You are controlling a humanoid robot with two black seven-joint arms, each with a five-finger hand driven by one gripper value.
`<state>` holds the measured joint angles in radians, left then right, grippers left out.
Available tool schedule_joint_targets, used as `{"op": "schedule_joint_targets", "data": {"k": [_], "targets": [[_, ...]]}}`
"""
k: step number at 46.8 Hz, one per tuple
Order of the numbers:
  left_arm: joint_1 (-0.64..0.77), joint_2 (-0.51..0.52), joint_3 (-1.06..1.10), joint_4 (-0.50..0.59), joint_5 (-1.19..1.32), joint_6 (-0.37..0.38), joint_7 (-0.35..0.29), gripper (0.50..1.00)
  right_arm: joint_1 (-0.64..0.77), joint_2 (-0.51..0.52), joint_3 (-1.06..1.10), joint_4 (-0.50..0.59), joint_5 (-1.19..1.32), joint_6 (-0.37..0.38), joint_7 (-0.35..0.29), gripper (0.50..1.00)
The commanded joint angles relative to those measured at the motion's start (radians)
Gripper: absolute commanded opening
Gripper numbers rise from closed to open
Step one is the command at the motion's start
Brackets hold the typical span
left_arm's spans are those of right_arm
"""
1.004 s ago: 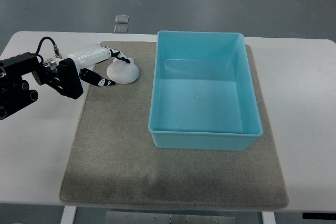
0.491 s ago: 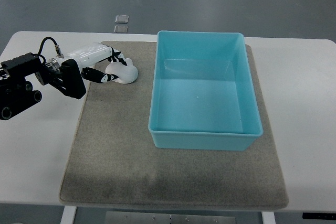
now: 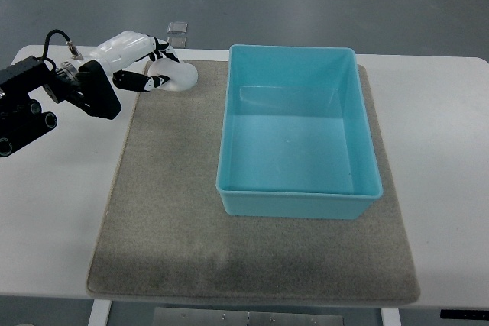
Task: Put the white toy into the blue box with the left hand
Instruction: 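Carry the held toy with the left hand over the blue box, then open the left hand to drop the toy into the box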
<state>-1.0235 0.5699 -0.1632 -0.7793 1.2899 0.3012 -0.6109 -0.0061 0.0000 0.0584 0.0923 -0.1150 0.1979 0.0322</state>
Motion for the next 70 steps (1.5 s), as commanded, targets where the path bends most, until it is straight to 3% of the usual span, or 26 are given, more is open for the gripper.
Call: {"op": "schedule_joint_targets", "data": {"k": [1,16,36,51,54,57,62,68,70], "targets": [[-0.038,-0.001,-0.021,-0.011,0.0,-0.008,0.0,0.5,0.0,0.0,0.001,0.001,0.0,0.0,0.0,0.936],[-0.178,-0.013,-0.019,-0.112,-0.007,-0.033,0.0,0.5,0.0,0.0,0.0,0.0,0.0,0.0,0.0,0.936],[-0.168,-0.114,0.022,-0.262,0.011,-0.043,0.0,0.5,0.0,0.0,0.001,0.001,0.0,0.0,0.0,0.936],[-0.167,-0.156,0.125,-0.265,0.011,-0.047,0.0,0.503,0.0,0.0,0.0,0.001,0.001,0.0,0.0,0.936],[-0.158,-0.163,0.131,-0.265,0.011,-0.047,0.0,0.576,0.0,0.0,0.0,0.001,0.0,0.0,0.0,0.936],[-0.155,-0.165,0.131,-0.265,0.009,-0.047,0.0,0.713,0.0,0.0,0.0,0.0,0.0,0.0,0.0,0.936],[-0.152,-0.165,0.129,-0.265,-0.001,-0.048,0.0,0.865,0.0,0.0,0.001,0.001,0.0,0.0,0.0,0.936],[-0.136,-0.163,0.129,-0.265,-0.004,-0.053,0.0,0.962,0.0,0.0,0.0,0.001,0.0,0.0,0.0,0.936],[-0.136,-0.163,0.129,-0.265,-0.006,-0.054,0.0,0.966,0.0,0.0,0.0,0.001,0.0,0.0,0.0,0.936]]}}
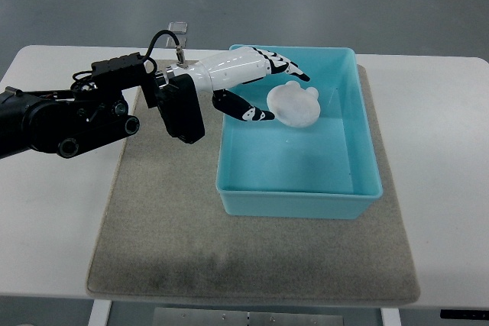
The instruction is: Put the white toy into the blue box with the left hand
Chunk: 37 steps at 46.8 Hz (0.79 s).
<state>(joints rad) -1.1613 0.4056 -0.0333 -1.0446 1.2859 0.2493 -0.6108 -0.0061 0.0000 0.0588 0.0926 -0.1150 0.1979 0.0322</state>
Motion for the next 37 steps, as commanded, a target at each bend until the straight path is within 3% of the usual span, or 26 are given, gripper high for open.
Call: {"op": "schedule_joint_targets", "data": {"k": [1,3,15,37], "targets": [[0.002,0.001,0.0,0.0,-0.003,-0.002,0.0,0.971,0.0,0.0,-0.001,-0.001,0.0,0.0,0.0,0.936],[0.002,0.001,-0.002,0.0,-0.003,-0.005,0.0,0.992,0.0,0.0,-0.001,-0.001,0.0,0.0,0.0,0.936],[0.003,0.005,-0.02,0.012,-0.094,0.015,0.0,0.992,0.0,0.0,-0.001,-0.001,0.0,0.0,0.0,0.936],[0.011,0.012,-0.112,0.15,-1.118,0.015,0.0,0.994,0.0,0.0,-0.001,-0.001,0.0,0.0,0.0,0.936]]}}
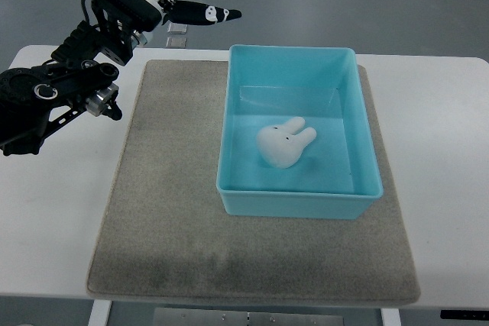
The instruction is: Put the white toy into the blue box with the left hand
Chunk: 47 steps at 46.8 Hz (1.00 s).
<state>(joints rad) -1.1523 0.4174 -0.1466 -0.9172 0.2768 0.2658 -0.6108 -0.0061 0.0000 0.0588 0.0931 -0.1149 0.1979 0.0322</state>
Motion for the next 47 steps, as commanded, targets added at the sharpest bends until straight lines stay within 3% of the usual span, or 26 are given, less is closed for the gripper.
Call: {"op": "schedule_joint_targets", "data": {"k": [1,15,25,32,39,47], "targets": [[0.002,0.0,0.004,0.03,-0.134,-0.005,0.0,0.994,0.0,0.0,-0.001,0.0,0.0,0.0,0.0,0.936],[0.043,-0.009,-0.028,0.11,-0.298,-0.037,0.0,0.994,0.0,0.0,0.001,0.0,0.0,0.0,0.0,0.936],[0.068,-0.009,-0.06,0.155,-0.655,-0.164,0.0,0.994,0.0,0.0,-0.001,-0.001,0.0,0.0,0.0,0.936],[0.082,-0.009,-0.062,0.205,-0.699,-0.197,0.005,0.996,0.0,0.0,-0.001,-0.001,0.0,0.0,0.0,0.936],[0.121,-0.009,-0.108,0.201,-0.758,-0.252,0.037,0.996,0.0,0.0,-0.001,-0.001,0.0,0.0,0.0,0.936],[0.157,-0.002,-0.128,0.175,-0.87,-0.26,0.056,0.996,0.0,0.0,0.001,0.001,0.0,0.0,0.0,0.936]]}}
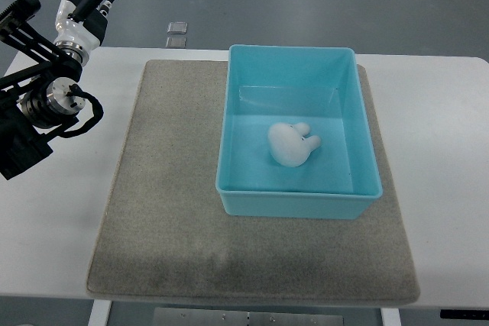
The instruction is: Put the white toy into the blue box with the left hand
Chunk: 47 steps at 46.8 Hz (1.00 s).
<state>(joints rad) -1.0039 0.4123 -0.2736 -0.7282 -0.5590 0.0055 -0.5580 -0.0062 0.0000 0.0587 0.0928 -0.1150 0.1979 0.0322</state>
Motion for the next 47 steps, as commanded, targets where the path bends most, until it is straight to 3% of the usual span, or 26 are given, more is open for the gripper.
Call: {"op": "schedule_joint_targets", "data": {"k": [1,10,28,38,47], "targets": [[0.013,0.003,-0.001,-0.019,-0.042,0.001,0.004,0.996,0.0,0.0,0.0,-0.001,0.0,0.0,0.0,0.936],[0.044,0.011,-0.002,-0.08,-0.084,0.001,0.015,0.994,0.0,0.0,0.0,-0.001,0.0,0.0,0.0,0.936],[0.053,0.01,0.004,-0.083,-0.061,-0.006,0.013,0.994,0.0,0.0,0.0,-0.001,0.0,0.0,0.0,0.936],[0.054,0.011,0.001,-0.082,-0.035,-0.09,0.012,0.994,0.0,0.0,0.0,-0.001,0.0,0.0,0.0,0.936],[0.056,0.011,-0.002,-0.071,-0.036,-0.076,0.012,0.994,0.0,0.0,0.001,0.001,0.0,0.0,0.0,0.936]]}}
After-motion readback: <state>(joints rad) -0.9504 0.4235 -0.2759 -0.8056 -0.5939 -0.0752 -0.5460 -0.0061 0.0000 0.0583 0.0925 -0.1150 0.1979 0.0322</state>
